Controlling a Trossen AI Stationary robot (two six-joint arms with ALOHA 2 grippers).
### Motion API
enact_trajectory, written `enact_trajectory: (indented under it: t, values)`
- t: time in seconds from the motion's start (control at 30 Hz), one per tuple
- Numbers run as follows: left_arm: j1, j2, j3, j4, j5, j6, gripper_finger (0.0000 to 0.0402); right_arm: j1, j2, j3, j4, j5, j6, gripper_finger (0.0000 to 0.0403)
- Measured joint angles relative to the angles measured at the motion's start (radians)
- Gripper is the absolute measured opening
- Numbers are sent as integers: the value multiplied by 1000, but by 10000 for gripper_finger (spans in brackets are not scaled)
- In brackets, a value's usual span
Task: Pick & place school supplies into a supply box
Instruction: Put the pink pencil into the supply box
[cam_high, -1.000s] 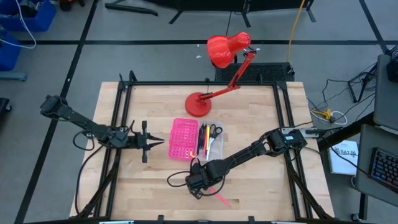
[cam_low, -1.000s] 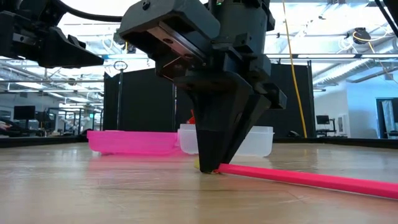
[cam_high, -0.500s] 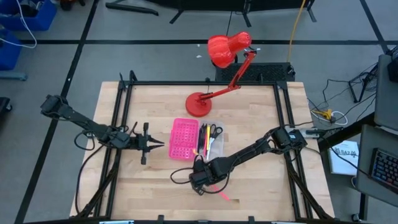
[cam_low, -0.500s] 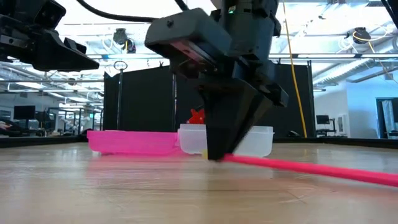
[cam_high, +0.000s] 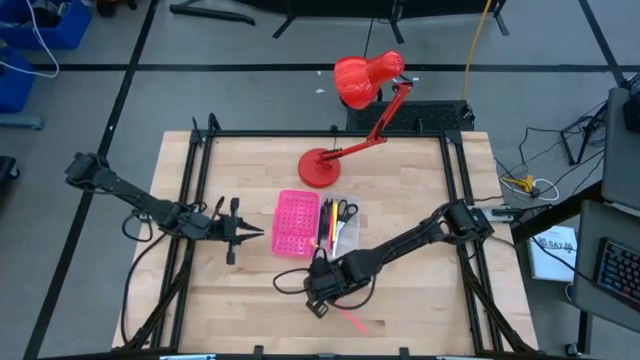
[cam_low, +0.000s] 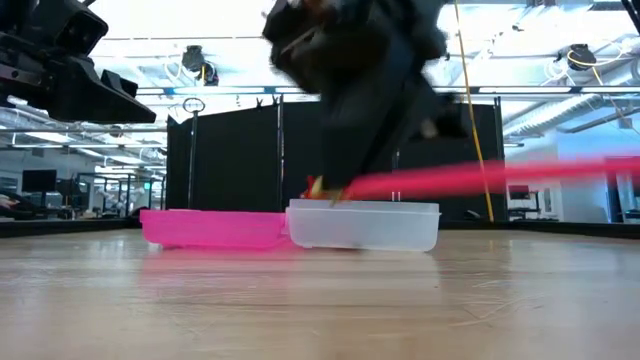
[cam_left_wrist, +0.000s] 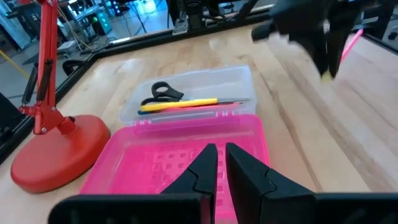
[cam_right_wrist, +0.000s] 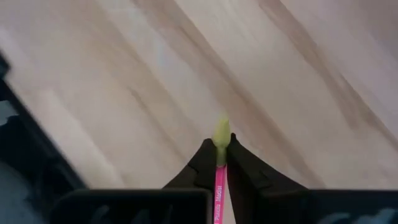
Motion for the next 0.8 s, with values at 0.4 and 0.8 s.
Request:
enact_trajectory:
  t: [0.4, 0.8]
  values:
    - [0, 0, 0, -2, 17, -28, 42, -84, -271, 3, -126, 272, 91, 10]
    - [0, 0, 0, 6, 24, -25, 42, -309, -305, -61, -121, 353, 178, 10]
